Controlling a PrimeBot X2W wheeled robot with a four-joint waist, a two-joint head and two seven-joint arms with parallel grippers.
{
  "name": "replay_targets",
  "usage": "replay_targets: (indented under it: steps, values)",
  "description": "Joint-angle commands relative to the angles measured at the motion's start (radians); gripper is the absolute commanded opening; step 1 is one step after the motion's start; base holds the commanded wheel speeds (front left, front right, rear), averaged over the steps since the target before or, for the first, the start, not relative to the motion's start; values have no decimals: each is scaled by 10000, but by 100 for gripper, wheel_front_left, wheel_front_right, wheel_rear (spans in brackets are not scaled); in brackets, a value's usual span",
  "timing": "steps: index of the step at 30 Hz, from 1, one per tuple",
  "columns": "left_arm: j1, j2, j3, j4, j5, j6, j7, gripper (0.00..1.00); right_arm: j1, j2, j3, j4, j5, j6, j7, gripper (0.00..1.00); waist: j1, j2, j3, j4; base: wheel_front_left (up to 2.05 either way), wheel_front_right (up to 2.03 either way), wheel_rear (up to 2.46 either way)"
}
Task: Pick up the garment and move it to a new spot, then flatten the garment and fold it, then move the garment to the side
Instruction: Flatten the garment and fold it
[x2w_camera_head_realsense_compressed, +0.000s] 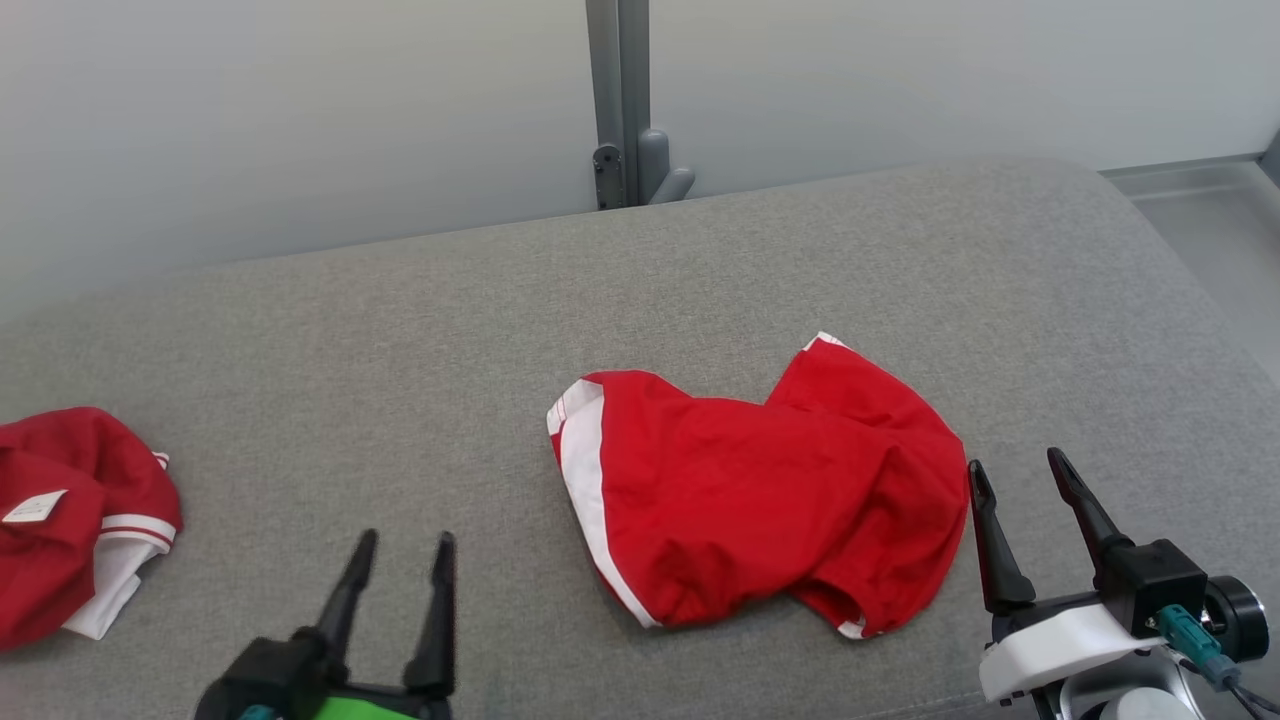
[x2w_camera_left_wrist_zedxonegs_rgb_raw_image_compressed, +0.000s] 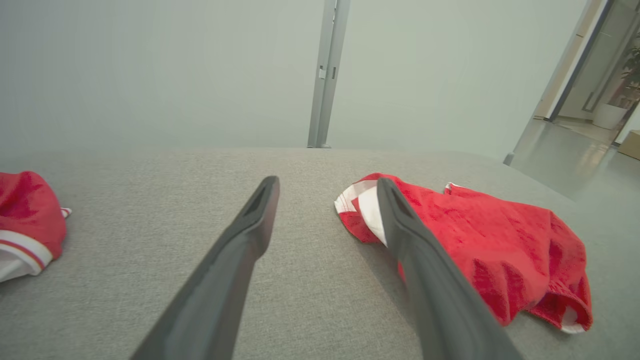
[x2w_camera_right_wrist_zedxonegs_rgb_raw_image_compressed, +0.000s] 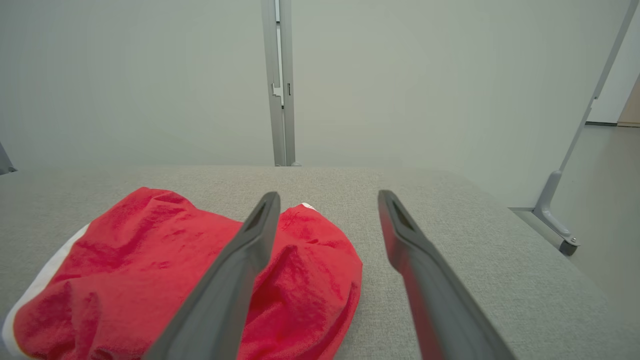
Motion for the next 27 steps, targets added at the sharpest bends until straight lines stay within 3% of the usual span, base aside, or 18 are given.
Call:
replay_targets:
  steps: [1, 5, 9, 21, 22, 23, 24, 27]
  values:
    - [-215, 38, -379, 191, -264, -28, 114, 100, -138, -47, 22, -82, 40, -10, -32, 100, 0, -1, 105, -134, 0, 0, 0]
    - [-670, -101, -1683, 984, -1625, -27, 1238, 100, -267, -42, 149, -240, 74, -10, -32, 100, 0, -1, 342, -456, 0, 0, 0]
    - [-1054, -308, -2352, 1742, -3170, -27, 1920, 100, -370, -11, 173, -342, 82, -10, -32, 100, 0, -1, 612, -821, 0, 0, 0]
    - [-2471, -148, -3431, 3673, -5088, -27, 2229, 100, -547, 156, -121, -499, 285, -10, -32, 100, 0, -1, 1431, -1482, 0, 0, 0]
    - [-2588, -38, -3561, 3767, -5137, -27, 2197, 89, -557, 170, -116, -481, 307, -10, -32, 100, 0, -1, 1458, -1507, 0, 0, 0]
    - [-2658, -24, -3705, 3754, -5364, -27, 2163, 40, -568, 184, -106, -462, 320, -10, -32, 100, 0, -1, 1473, -1528, 0, 0, 0]
    - [-2715, -14, -3843, 3616, -5639, -27, 2175, 0, -573, 200, -104, -449, 334, -10, -32, 100, 0, -1, 1475, -1541, 0, 0, 0]
    - [-2915, 268, -3916, 2826, -6721, -27, 2091, 0, -487, 207, -188, -411, 395, -10, -33, 100, 0, -1, 1422, -1514, 0, 0, 0]
